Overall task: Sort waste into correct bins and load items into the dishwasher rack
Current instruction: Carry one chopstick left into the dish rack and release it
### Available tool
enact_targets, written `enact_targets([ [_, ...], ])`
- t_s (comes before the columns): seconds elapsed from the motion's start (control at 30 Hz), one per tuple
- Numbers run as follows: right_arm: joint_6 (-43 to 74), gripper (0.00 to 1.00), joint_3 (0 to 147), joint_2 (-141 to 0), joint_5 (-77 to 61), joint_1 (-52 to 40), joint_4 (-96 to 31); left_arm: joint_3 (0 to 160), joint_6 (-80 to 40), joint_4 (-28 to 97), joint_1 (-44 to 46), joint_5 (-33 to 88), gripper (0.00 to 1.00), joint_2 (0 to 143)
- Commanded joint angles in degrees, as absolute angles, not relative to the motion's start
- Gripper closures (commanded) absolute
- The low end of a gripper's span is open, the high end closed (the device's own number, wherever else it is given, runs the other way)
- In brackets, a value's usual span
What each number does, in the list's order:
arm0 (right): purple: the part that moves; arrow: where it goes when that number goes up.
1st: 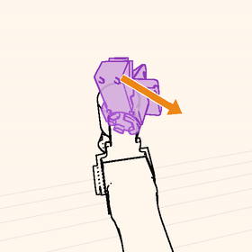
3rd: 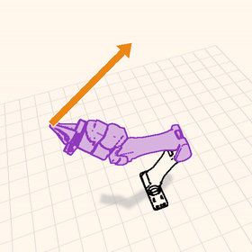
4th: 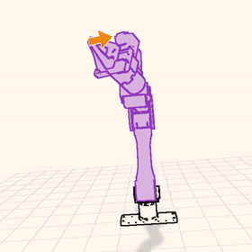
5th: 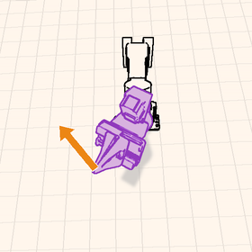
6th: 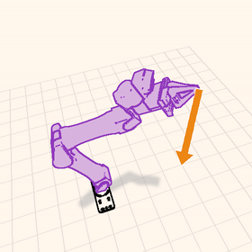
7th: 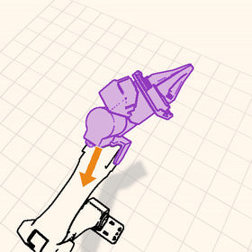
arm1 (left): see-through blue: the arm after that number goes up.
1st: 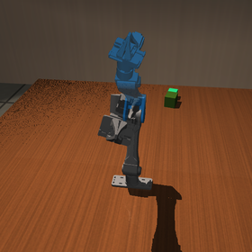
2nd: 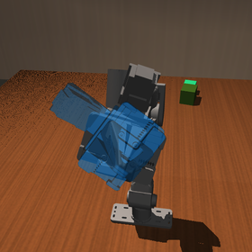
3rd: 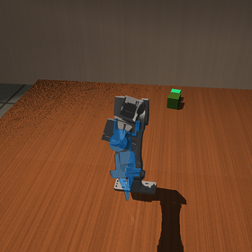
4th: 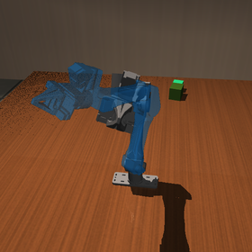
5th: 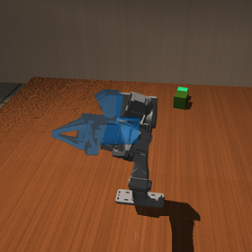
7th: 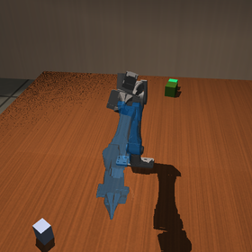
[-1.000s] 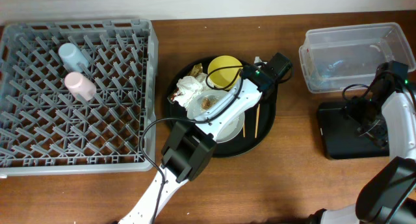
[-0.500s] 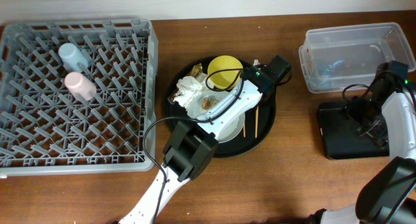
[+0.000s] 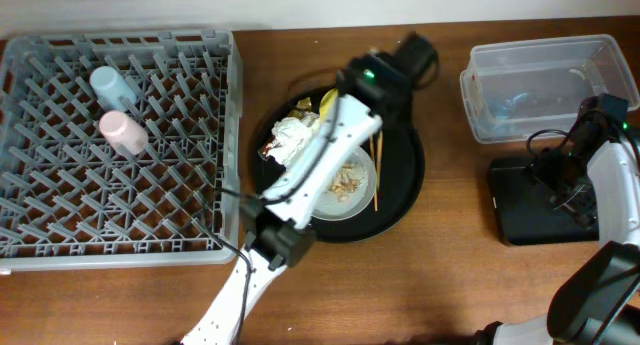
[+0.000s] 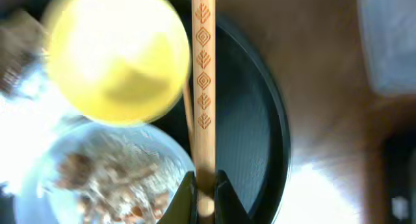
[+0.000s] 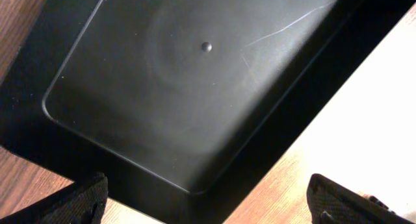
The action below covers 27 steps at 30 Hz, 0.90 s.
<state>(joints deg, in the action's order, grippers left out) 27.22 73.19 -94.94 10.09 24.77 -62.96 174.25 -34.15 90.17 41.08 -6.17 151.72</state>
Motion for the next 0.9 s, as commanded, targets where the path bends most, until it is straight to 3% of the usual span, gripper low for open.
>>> enact_targets([
  [0.0,27.9,0.02,74.0,-95.2,11.0,25.1,-63.0,179.9,-32.2,95.5,32.8,-10.2,0.99,150.1],
  [0.23,27.9,0.02,74.0,-95.2,11.0,25.1,-63.0,179.6,-11.4,96.1,13.9,-10.4,0.99,149.9],
  [0.47,27.9,0.02,74.0,-95.2,11.0,25.1,-63.0,176.8,-10.1,92.2,1.8,-7.3,1.0,150.2],
  [0.6,27.9,0.02,74.0,-95.2,11.0,25.1,-63.0,172.0,-1.6,88.5,0.6,1.0,1.0,150.5],
  [0.87,27.9,0.02,74.0,-95.2,11.0,25.1,-63.0,169.5,-1.4,84.5,1.8,5.1,1.0,151.8],
])
